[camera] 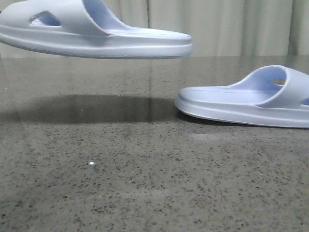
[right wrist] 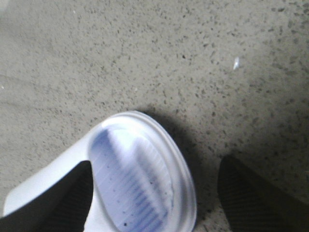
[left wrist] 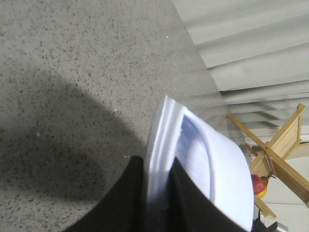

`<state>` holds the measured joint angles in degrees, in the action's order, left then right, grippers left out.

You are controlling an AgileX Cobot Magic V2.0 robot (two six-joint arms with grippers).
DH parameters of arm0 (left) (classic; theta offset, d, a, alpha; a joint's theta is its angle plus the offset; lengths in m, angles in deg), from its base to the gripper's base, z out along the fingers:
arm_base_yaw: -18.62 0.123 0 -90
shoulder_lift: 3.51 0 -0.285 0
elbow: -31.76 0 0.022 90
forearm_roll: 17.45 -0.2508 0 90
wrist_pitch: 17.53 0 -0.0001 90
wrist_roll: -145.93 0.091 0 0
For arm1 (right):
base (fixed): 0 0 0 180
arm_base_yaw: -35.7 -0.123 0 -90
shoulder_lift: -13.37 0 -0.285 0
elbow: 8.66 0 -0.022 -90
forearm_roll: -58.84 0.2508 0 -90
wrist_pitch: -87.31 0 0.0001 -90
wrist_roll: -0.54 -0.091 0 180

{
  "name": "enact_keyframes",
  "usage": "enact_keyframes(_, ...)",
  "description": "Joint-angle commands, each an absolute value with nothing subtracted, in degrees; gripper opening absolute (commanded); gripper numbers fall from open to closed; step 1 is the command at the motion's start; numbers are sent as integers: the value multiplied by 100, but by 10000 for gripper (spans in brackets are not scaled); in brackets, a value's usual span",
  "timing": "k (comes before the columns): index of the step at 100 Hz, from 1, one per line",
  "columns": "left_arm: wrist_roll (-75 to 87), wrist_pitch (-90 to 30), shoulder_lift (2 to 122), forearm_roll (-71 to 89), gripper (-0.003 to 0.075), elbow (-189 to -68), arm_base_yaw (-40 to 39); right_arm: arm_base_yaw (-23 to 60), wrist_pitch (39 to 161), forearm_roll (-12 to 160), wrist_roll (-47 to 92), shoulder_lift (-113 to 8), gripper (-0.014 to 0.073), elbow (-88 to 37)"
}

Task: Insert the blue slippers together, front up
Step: 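Move the right gripper to the heel of the other slipper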

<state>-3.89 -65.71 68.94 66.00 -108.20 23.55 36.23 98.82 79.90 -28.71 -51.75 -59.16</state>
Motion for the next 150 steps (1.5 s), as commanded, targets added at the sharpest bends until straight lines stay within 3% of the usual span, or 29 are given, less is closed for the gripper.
enact_keyframes(1,-399,-6726,6762,7005,16,-10963,2367,3653,9449,8148,-2862,-5153,465,-5782)
enact_keyframes(150,-399,-6705,6762,7005,16,-10963,2367,3336,10087,8426,-2806,-5711,464,-5782)
